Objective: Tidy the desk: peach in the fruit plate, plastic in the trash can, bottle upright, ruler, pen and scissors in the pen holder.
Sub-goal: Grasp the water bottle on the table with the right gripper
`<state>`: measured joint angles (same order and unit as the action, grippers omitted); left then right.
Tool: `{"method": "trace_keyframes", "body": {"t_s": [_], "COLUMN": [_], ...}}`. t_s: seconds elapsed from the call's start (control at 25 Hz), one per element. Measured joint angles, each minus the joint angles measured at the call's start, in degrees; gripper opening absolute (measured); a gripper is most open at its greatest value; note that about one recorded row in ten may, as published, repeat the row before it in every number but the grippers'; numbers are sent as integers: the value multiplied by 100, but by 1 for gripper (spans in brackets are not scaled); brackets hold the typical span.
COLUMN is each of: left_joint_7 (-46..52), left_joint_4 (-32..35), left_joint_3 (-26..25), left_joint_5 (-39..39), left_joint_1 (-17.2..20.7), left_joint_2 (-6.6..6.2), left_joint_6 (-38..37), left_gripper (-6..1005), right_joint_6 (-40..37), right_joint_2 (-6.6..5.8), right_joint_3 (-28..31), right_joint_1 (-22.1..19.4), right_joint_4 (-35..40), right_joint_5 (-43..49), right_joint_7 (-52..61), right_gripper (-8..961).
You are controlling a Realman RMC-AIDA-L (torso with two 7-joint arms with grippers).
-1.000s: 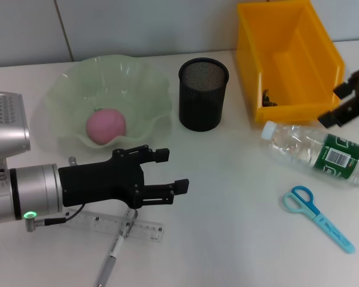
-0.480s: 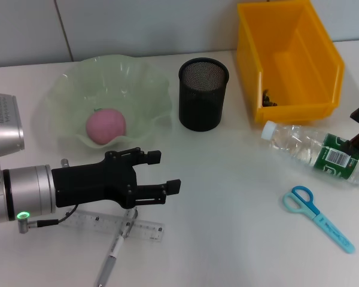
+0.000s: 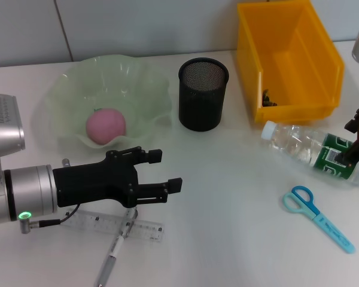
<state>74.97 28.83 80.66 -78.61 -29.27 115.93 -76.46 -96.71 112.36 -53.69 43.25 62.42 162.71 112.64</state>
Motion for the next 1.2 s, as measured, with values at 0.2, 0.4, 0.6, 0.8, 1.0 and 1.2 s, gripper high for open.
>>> {"method": "trace_keyframes", "body": {"t_s": [0.2,0.4,0.6,0.8,1.0,1.2], "left_joint_7": [0,0,0,0,0,0], "left_joint_4": [0,0,0,0,0,0], "left_joint_3": [-9,-9,-8,-6,-9,-14], "left_joint_5": [2,4,4,4,4,4], "left_joint_1": [0,1,0,0,0,0], "left_joint_2": [16,24,29,35,35,35], "left_joint_6": [0,-7,-24,-34,-36,-36], "left_gripper": [842,842,842,842,842,842], "right_joint_6": [272,595,791,977,1099,1221], "right_joint_2": [13,46,64,74,81,87], "right_joint_3": [-129,-224,-285,-328,-355,-360], "right_joint_1": [42,58,60,71,87,128], "right_joint_4": [-288,-580,-723,-909,-1041,-1221], "right_joint_5": [18,22,25,43,54,92], "right_joint_7": [-2,-5,-6,-6,-6,-6], "right_gripper": [827,826,825,824,823,823]}}
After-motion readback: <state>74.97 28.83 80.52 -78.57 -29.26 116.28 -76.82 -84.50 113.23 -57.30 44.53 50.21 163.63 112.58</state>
